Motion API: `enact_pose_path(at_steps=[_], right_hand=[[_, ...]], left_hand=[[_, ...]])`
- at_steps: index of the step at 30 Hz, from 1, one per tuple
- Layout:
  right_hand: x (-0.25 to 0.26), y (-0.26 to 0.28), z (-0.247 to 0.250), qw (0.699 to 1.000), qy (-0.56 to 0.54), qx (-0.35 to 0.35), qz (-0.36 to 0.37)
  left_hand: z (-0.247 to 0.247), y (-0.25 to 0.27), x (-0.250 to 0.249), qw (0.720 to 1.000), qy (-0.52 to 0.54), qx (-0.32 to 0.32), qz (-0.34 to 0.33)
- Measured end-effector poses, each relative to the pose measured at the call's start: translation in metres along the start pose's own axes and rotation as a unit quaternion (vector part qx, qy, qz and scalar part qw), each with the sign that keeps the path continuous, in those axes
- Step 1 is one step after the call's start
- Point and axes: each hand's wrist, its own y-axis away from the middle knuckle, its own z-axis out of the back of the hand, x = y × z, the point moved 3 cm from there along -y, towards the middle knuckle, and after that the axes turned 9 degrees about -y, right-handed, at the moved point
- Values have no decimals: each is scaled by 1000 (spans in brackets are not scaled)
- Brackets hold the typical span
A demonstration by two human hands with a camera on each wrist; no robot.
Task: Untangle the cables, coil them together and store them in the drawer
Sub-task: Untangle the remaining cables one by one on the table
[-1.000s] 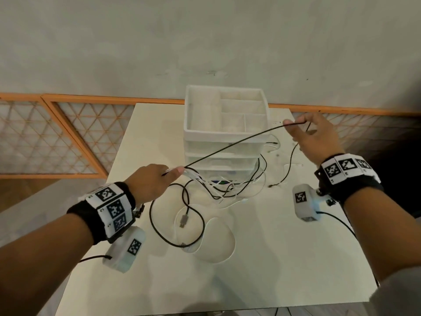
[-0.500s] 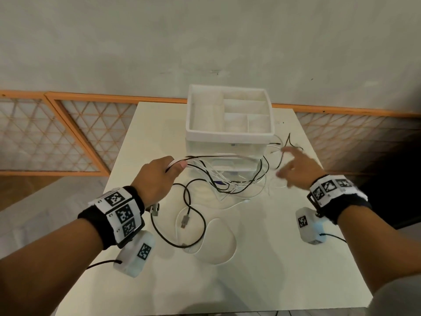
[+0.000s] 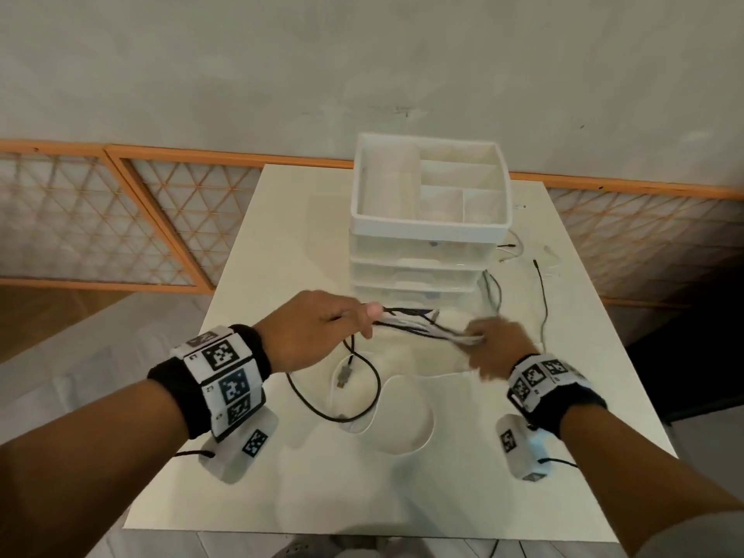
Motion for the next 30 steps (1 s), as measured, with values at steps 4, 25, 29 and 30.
enact_pose_path(at_steps=[4, 25, 29, 30], right_hand=[[4, -6, 17, 968, -107, -211, 87], [32, 46, -161, 971, 146, 98, 160], [21, 38, -130, 982, 121, 1, 145], [13, 33, -117, 987, 86, -41, 132]], left_hand=[[-31, 6, 42, 988, -90, 96, 83], [-44, -3, 59, 987, -87, 25, 131], [-42, 1, 71, 982, -78, 21, 171], [-41, 2, 73, 981, -76, 20, 176]])
